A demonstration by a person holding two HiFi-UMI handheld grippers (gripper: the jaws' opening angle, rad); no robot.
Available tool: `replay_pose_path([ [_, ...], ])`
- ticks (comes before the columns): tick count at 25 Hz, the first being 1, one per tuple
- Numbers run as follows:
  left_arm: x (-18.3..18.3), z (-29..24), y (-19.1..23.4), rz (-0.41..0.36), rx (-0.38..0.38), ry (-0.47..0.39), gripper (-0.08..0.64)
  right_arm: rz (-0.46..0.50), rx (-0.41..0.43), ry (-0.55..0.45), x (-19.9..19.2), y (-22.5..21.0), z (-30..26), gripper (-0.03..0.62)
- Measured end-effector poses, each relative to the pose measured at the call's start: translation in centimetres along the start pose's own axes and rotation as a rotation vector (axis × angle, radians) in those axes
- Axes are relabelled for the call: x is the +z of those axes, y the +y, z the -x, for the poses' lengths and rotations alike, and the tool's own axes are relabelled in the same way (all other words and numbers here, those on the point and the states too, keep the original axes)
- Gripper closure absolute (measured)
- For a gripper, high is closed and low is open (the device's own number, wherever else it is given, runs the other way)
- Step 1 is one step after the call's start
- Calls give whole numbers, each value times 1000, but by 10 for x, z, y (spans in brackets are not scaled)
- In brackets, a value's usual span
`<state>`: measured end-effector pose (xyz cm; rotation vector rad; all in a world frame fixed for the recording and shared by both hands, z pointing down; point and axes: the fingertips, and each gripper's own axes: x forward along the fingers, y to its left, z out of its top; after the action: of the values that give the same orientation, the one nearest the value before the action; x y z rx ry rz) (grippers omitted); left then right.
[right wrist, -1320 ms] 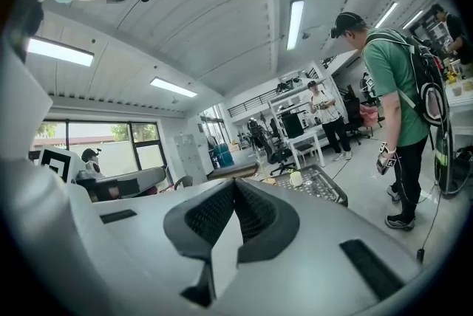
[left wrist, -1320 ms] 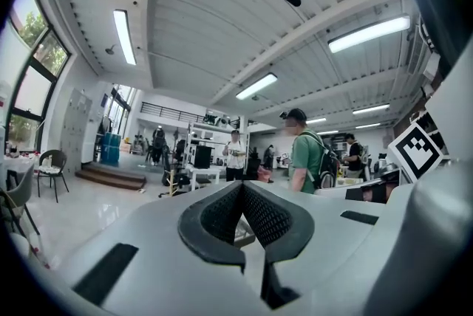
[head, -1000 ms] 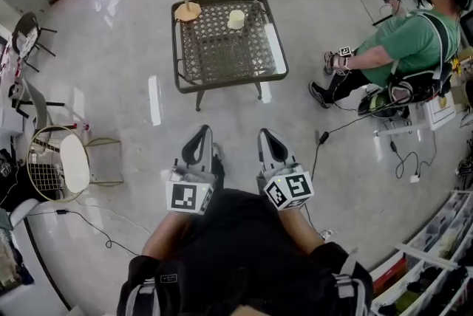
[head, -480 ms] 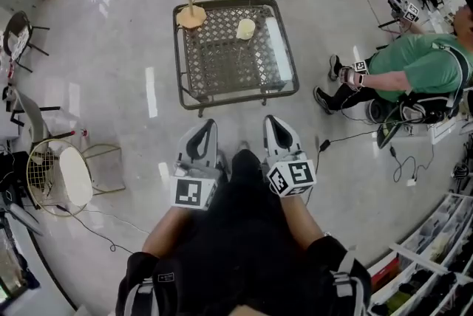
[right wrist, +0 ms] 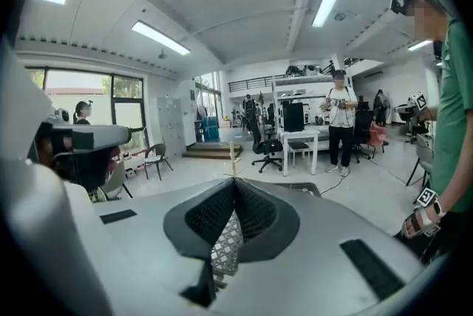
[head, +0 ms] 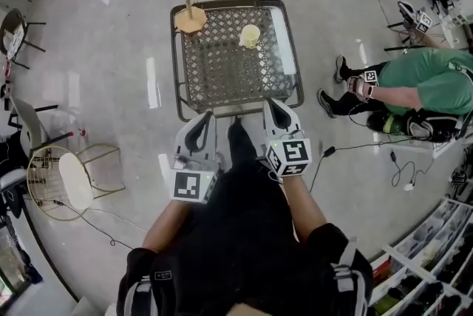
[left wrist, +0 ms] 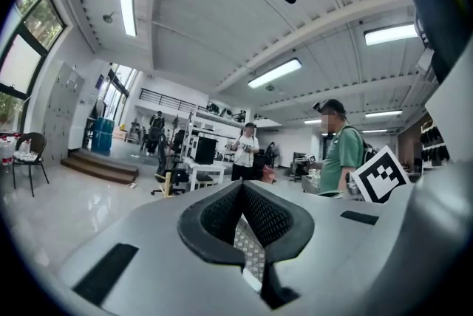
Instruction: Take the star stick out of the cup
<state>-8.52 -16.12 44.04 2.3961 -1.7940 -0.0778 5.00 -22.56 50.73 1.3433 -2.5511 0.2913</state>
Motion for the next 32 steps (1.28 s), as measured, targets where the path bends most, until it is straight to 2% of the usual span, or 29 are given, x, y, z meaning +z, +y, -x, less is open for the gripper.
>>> replay_pose_path([
  [9, 7, -125, 42, 29, 4, 53, 549, 225, 39, 209, -20, -60, -140, 580],
  [12, 3, -155, 54, 31, 16, 71, 549, 374, 58, 296, -41, -75, -176, 571],
  [16, -7, -188, 59, 35, 29, 98, 549, 629, 104, 416, -77, -95, -211, 545],
  [23, -12, -227, 76, 65, 69, 135, 549, 923, 181, 534, -123, -112, -258, 534],
  [26, -19, -238, 85, 73, 82, 147, 549, 996, 209, 556, -140, -114, -275, 531],
  [32, -29, -253, 97, 86, 95, 165, 549, 1046, 245, 589, -160, -118, -298, 529],
])
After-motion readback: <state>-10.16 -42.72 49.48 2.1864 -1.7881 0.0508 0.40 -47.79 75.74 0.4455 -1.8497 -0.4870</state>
